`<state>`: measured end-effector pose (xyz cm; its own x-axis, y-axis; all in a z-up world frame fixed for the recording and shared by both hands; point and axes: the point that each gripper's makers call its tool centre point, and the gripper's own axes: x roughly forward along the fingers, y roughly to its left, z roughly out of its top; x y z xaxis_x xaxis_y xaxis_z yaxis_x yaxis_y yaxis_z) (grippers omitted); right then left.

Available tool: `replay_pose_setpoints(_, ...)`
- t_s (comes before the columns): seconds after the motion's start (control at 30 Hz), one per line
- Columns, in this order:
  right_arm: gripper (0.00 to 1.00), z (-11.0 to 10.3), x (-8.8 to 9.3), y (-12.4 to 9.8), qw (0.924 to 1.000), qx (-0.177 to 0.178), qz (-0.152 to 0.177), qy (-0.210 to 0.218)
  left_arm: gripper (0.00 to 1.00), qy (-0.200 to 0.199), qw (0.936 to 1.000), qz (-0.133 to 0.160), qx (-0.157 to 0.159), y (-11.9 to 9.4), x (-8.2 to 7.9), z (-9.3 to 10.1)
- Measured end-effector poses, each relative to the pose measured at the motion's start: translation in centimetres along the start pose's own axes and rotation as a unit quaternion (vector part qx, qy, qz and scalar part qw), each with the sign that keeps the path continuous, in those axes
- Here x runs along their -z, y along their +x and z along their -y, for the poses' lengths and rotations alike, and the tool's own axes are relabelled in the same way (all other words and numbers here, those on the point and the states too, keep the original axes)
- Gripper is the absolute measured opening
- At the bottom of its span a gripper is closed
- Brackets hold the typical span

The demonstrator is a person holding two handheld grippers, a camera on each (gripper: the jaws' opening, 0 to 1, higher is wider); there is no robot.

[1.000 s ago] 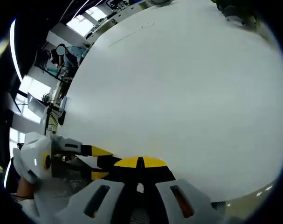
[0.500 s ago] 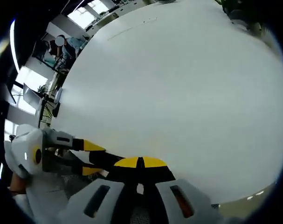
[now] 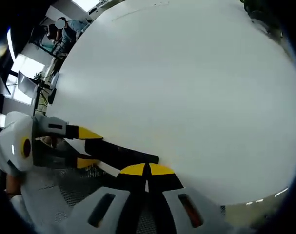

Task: Press the specified remote control buttons in sequence, fully releasing each button before pressing the next.

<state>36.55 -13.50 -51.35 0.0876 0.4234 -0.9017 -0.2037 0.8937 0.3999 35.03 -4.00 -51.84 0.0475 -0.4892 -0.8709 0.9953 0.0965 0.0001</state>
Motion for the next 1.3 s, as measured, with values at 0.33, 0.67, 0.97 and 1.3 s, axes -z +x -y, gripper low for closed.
replay_pose_setpoints(0.33,0.0,-0.09,0.33,-0.03,1.0,0.002,-0.006,0.002,0.25,-0.001,1.0,0.001,-0.001,0.01,0.01,0.01)
replay_pose_setpoints(0.67,0.0,-0.37,0.38,0.05,0.9951,0.041,0.002,-0.09,0.25,-0.001,1.0,-0.001,0.001,0.02,0.0,-0.02)
replay_pose_setpoints(0.97,0.0,-0.19,0.26,0.12,0.9943,0.039,0.002,-0.099,0.25,0.001,1.0,-0.003,0.001,0.03,-0.01,-0.03)
replay_pose_setpoints(1.3,0.0,-0.16,0.22,0.05,0.9962,0.038,-0.005,-0.079,0.25,0.0,1.0,-0.001,-0.001,0.02,-0.02,-0.06)
